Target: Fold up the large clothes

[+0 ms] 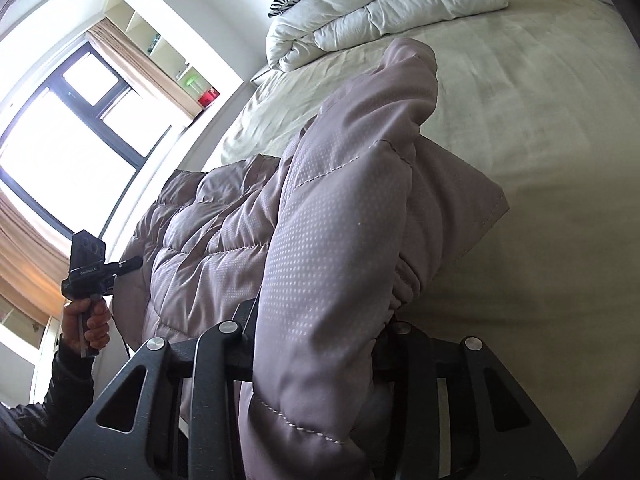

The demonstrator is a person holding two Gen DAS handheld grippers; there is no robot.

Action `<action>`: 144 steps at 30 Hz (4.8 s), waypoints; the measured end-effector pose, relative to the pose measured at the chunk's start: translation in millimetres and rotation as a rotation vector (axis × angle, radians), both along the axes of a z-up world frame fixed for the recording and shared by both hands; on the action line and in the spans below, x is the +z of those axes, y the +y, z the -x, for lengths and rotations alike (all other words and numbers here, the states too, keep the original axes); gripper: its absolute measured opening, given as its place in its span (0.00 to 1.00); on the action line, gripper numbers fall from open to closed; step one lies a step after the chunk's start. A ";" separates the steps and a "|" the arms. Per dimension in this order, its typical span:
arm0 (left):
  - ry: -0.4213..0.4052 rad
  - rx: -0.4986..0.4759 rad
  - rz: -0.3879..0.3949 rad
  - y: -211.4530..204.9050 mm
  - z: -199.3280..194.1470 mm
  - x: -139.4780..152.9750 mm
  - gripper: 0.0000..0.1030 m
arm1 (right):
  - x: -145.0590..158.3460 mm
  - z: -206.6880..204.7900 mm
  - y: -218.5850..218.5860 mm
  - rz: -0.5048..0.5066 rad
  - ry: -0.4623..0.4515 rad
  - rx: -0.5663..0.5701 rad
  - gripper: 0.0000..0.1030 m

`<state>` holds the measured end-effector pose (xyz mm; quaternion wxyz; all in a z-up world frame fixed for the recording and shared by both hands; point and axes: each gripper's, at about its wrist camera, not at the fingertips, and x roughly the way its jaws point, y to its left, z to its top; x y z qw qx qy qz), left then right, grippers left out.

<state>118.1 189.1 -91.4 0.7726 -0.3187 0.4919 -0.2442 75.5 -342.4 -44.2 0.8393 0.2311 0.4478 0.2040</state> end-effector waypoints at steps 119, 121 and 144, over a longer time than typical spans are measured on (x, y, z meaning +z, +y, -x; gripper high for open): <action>-0.250 0.166 -0.773 -151.0 146.0 35.7 1.00 | 37.9 136.6 156.7 0.679 -0.058 -0.341 1.00; -0.249 0.165 -0.775 -151.6 146.2 35.5 1.00 | 37.4 136.9 157.1 0.678 -0.057 -0.341 1.00; -0.246 0.161 -0.779 -154.9 146.8 32.8 1.00 | 29.6 138.2 158.0 0.676 -0.045 -0.338 1.00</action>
